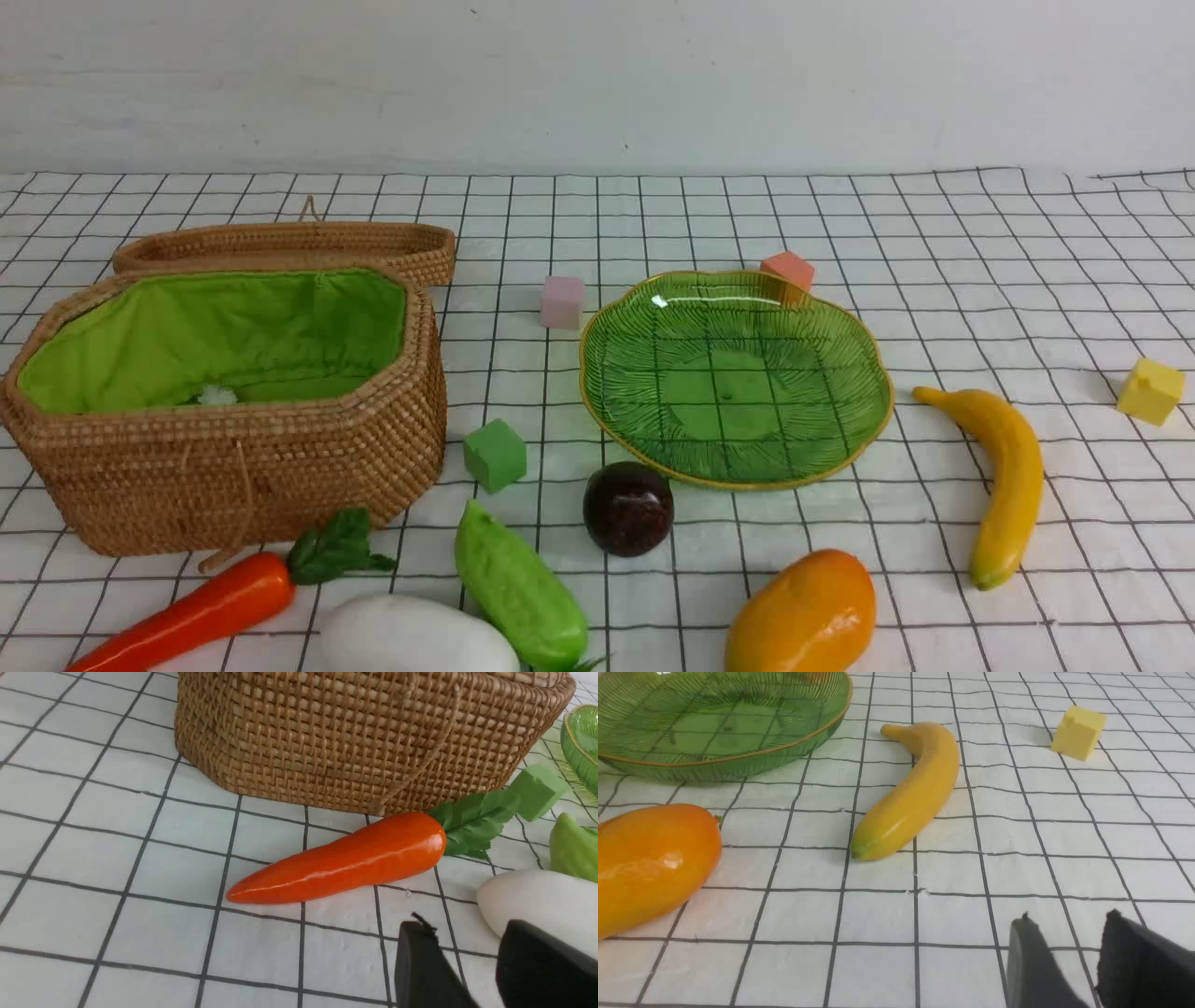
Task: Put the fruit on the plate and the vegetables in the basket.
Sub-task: Use the left arm to grab a carrot and put it into the left basket
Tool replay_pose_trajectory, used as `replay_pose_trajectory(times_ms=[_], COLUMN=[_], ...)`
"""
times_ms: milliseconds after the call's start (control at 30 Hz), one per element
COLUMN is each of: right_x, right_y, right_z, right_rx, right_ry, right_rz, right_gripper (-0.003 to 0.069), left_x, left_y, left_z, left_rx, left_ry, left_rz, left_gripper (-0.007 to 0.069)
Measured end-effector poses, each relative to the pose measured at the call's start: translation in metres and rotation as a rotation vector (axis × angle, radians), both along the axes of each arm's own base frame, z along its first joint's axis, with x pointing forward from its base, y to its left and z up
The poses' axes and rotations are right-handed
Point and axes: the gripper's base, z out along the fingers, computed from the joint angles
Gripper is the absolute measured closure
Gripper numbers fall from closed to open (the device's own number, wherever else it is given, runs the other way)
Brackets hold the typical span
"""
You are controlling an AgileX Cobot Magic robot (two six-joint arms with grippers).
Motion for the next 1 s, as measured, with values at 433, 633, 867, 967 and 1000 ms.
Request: replay_pose_trajectory(times_ms=[433, 633, 867, 967, 1000], right_x=[0.0, 0.0, 0.0, 0.0, 0.0], right_y=[0.0, 0.0, 0.0, 0.0, 0.0], right_z=[0.0, 0.0, 0.0, 0.0, 0.0], right_rx=[0.0, 0.0, 0.0, 0.0, 0.0], right_ry=[0.0, 0.0, 0.0, 0.0, 0.0], right_rz=[0.0, 0.0, 0.0, 0.0, 0.0], right_gripper=[0.0417, 0.0417, 0.0417, 0.0417, 0.0417], left_x=[0.0, 0.0, 0.0003, 0.0013, 0.0025], left_y=[0.0, 0.0, 0.0001, 0.0001, 0.0], left_z=[0.0, 0.0, 0.0008, 0.0043, 0.009], left_rx=[0.0, 0.0, 0.002, -0.001, -0.007], left_ry=[0.0, 0.0, -0.009, -0.049, -0.102], left_rz=[0.0, 0.0, 0.0, 0.001, 0.002], left_gripper=[0.0386, 0.0386, 0.0386, 0.0386, 0.0386])
